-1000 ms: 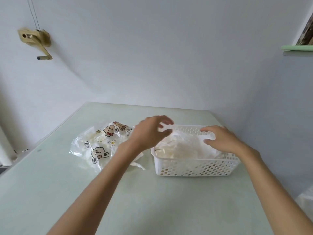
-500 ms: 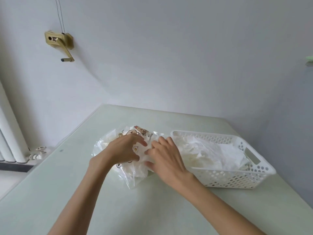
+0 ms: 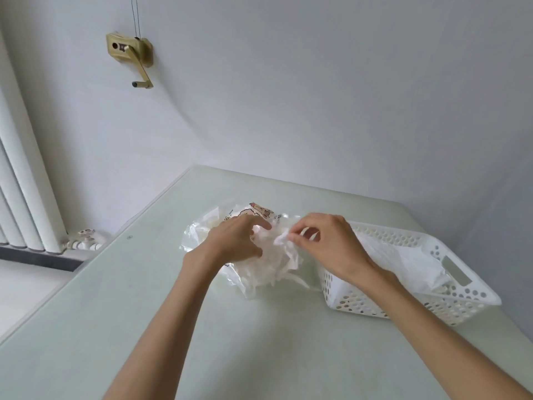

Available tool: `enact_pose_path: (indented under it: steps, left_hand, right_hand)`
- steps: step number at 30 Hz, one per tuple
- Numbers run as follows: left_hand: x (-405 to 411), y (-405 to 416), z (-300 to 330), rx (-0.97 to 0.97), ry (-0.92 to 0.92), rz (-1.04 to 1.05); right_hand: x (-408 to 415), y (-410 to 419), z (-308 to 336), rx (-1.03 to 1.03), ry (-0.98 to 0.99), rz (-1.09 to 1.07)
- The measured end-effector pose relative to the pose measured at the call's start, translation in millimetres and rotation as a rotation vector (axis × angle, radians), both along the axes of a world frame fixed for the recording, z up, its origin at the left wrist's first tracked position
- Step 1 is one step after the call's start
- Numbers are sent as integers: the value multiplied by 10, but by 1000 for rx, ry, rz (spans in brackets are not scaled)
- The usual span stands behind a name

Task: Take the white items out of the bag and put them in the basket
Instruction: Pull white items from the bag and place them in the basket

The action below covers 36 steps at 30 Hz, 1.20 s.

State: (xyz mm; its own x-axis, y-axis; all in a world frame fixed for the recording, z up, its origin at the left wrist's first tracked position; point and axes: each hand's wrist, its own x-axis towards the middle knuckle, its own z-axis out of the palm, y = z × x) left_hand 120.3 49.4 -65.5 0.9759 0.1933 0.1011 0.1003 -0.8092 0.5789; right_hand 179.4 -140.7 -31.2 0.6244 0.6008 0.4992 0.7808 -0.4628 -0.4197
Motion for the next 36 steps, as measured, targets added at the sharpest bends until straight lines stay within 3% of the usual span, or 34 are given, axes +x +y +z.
enact_pose_path:
  steps: [3, 5, 11, 14, 16, 22, 26, 30, 33, 36]
  left_hand:
    - [-7, 38, 14, -32, -31, 25]
    - [-20, 57, 33, -23, -33, 35]
    - [-21, 48, 10, -24, 13, 38]
    - [-1, 14, -8, -11, 20, 7]
    - [0, 0, 2, -36, 31, -3]
    - [-178, -83, 249, -160, -7, -237]
    - [-294, -424, 488, -354, 34, -357]
    - [-136, -774, 591, -470, 74, -207]
    - [1, -939, 589, -417, -38, -157]
    - [166, -1073, 613, -556, -308, -133]
  right_hand:
    - [50, 22, 156, 131, 57, -22]
    - [64, 33, 233, 78, 113, -14]
    - [128, -68, 351, 234, 250, -14]
    - [173, -152, 477, 421, 260, -33]
    - [135, -193, 559, 380, 334, 8]
    - [63, -398, 594, 591, 686, 109]
    - [66, -575, 445, 691, 877, 217]
    - [80, -797, 390, 832, 1014, 390]
    - [107, -938, 347, 835, 1100, 500]
    - [172, -1042, 307, 812, 1099, 570]
